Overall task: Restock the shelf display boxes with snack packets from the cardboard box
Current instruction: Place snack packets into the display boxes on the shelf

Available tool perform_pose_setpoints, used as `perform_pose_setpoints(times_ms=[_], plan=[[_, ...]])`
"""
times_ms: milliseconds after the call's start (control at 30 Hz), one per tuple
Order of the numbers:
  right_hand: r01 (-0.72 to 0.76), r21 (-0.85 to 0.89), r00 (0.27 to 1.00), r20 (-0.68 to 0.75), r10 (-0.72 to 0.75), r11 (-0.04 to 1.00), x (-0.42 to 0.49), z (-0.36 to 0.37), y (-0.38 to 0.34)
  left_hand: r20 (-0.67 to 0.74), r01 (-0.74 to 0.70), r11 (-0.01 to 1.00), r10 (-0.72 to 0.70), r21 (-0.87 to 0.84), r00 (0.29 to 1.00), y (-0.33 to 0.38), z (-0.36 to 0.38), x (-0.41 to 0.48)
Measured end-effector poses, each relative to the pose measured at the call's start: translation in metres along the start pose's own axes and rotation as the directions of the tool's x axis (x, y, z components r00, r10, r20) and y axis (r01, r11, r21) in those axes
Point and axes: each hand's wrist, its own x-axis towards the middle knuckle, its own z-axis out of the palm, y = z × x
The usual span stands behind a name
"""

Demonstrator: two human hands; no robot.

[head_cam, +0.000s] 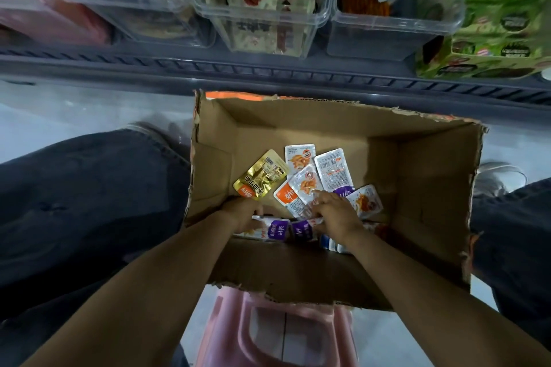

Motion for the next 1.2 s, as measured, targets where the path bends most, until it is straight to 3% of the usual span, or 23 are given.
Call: perform_pose_setpoints(times_ms=[100,200,333,433,600,700,1033,1200], plan=[[-0.102,0.382,0.993,-0.016,0.117,0.918,-0.005,-0.003,0.007,-0.090,0.000,0.974,-0.021,-0.227,0.996,0.003,-0.002,0.001],[-0.169,0.754,0.964,-0.009,0.267,0.635,-0.007,-0.013,0.014,-0.185,-0.053,0.901,-0.031,-0.431,0.982,0.010,-0.011,-0.002],[-0.110,0.926,0.941,-0.020,0.338,0.361,-0.019,-0.048,0.013,-0.261,-0.111,0.806,-0.056,-0.581,0.964,0.029,-0.027,-0.015],[-0.054,0.993,0.917,0.007,0.398,0.107,-0.027,-0.064,0.011,-0.345,-0.190,0.649,-0.118,-0.736,0.931,0.047,-0.038,-0.026],[-0.016,0.985,0.934,0.075,0.350,-0.169,-0.043,-0.095,-0.009,-0.400,-0.315,0.395,-0.154,-0.863,0.904,0.083,-0.051,-0.056],[0.010,0.968,0.937,0.079,0.342,-0.252,-0.052,-0.110,-0.027,-0.394,-0.335,0.333,-0.129,-0.882,0.910,0.099,-0.057,-0.075],[0.100,0.954,0.984,-0.053,0.170,-0.284,-0.099,-0.148,-0.053,-0.456,-0.376,0.472,-0.064,-0.797,0.887,0.131,-0.086,-0.143],[0.193,0.939,0.977,-0.158,0.141,-0.286,-0.125,-0.173,-0.065,-0.561,-0.478,0.538,0.012,-0.694,0.827,0.148,-0.102,-0.183]])
